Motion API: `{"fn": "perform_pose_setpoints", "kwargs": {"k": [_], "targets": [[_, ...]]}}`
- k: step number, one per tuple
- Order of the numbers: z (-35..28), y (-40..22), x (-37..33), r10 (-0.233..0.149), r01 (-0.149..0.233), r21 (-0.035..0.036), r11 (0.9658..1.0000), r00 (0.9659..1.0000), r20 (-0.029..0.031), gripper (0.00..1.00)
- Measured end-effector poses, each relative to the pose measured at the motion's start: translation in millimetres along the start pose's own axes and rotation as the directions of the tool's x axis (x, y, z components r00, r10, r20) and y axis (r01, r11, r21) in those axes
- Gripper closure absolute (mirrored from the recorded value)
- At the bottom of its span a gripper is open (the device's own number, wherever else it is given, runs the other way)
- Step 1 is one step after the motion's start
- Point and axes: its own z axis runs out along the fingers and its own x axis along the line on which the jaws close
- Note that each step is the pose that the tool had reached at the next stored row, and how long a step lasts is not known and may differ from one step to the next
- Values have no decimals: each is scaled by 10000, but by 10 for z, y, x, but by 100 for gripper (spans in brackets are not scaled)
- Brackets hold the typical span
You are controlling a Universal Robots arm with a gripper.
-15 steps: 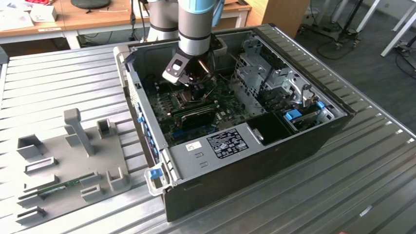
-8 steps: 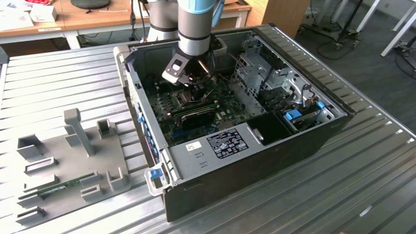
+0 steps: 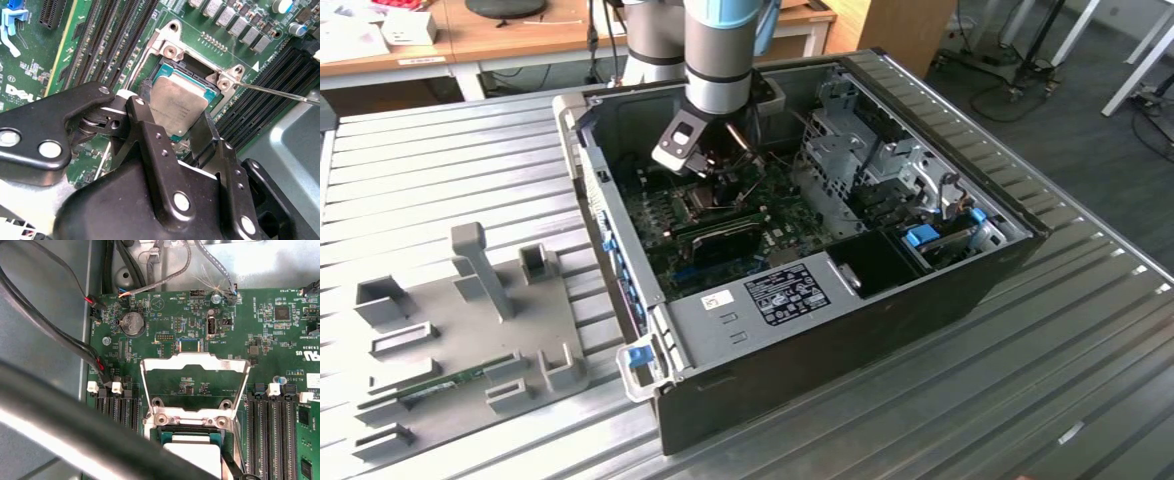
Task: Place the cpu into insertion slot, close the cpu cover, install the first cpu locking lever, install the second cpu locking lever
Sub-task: 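Place the cpu into insertion slot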
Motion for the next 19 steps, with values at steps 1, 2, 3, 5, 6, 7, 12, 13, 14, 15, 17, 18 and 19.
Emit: {"fn": "perform_pose_setpoints", "kwargs": {"k": [1, 2, 3, 5, 6, 7, 12, 13, 14, 15, 17, 18, 19], "targets": [[2, 0, 0, 1, -1, 0, 10000, 10000, 1, 46], [4, 0, 0, 1, -1, 1, 10000, 10000, 2, 46], [6, 0, 0, 1, -1, 1, 10000, 10000, 3, 46], [10, 0, 0, 1, -1, 1, 10000, 10000, 3, 46], [13, 0, 0, 1, -1, 1, 10000, 10000, 2, 46], [15, -1, 0, 1, -1, 1, 10000, 10000, 2, 46], [19, -1, -1, 1, -1, 0, 10000, 10000, 0, 46], [19, -1, -1, 1, -1, 0, 10000, 10000, 1, 46], [19, -1, -1, 1, -1, 0, 10000, 10000, 2, 46], [19, -1, -1, 1, -1, 0, 10000, 10000, 1, 46], [22, -1, -1, 1, -1, 0, 10000, 10000, 1, 46], [22, -1, -1, 1, -1, 0, 10000, 10000, 1, 46], [22, -1, -1, 1, -1, 1, 10000, 10000, 2, 46]]}}
